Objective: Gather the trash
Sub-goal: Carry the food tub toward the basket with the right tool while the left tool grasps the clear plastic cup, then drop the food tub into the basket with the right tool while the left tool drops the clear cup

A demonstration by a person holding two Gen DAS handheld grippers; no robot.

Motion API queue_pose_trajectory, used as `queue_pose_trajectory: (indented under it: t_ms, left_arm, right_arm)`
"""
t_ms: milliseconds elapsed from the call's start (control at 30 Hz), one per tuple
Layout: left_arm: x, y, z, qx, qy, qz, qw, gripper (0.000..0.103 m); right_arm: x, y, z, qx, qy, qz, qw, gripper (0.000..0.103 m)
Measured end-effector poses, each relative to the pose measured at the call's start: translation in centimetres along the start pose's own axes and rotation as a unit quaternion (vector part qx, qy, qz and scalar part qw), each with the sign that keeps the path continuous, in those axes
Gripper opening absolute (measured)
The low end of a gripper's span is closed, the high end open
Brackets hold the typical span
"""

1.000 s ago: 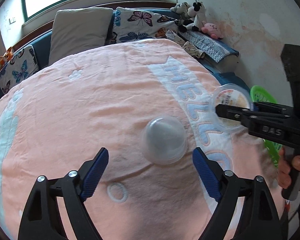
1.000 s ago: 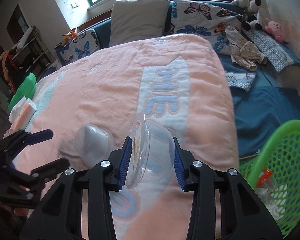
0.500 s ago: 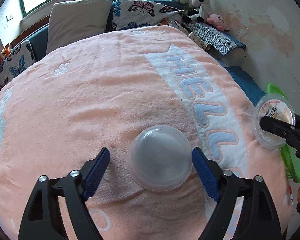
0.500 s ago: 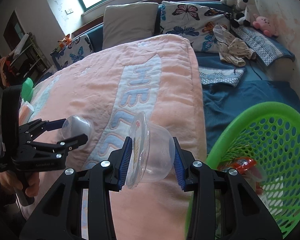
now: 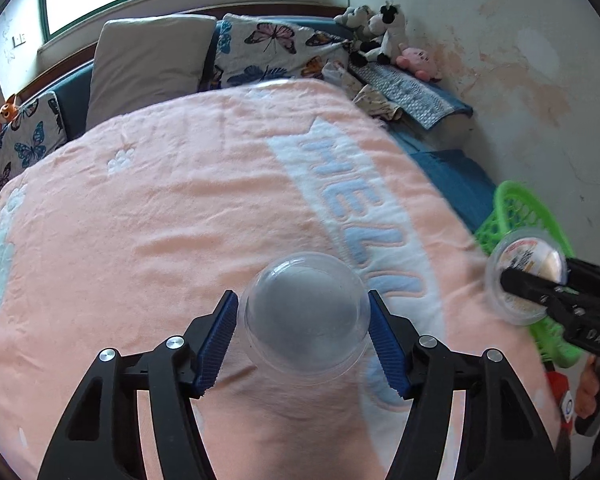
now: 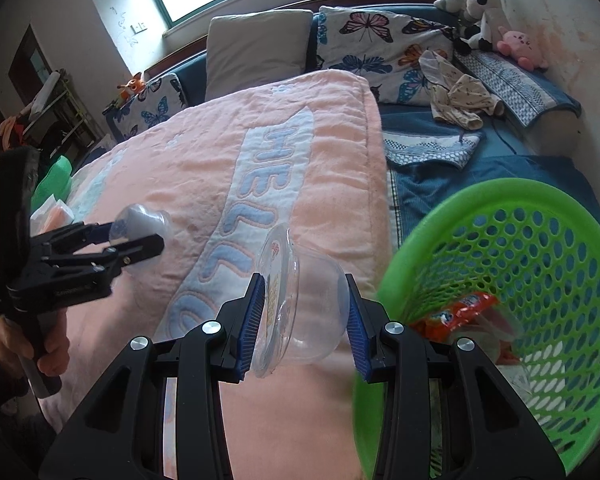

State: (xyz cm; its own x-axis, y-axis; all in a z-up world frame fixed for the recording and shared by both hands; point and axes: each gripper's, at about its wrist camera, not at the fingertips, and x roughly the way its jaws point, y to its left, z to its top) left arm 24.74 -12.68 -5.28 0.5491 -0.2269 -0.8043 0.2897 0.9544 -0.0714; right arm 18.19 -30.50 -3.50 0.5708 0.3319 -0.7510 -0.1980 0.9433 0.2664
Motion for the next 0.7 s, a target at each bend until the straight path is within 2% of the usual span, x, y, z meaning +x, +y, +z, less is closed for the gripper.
queue_pose_trajectory:
  t_ms: [367,700]
  left_arm:
    - [-4.3,-7.4,0.0,0.042,-0.024,-0.07,0.9964,0.062]
    - [-4.5,-14.6,-0.1,0.091,-0.019,-0.116,0.9889,0.063]
  right_arm:
    - [-5.3,-3.0,-2.7,0.021,-0.015,-0.036,0.999,0.04]
    - [-8.0,-8.2,-5.5,0.067,-0.023,-0.08,0.994,0.041]
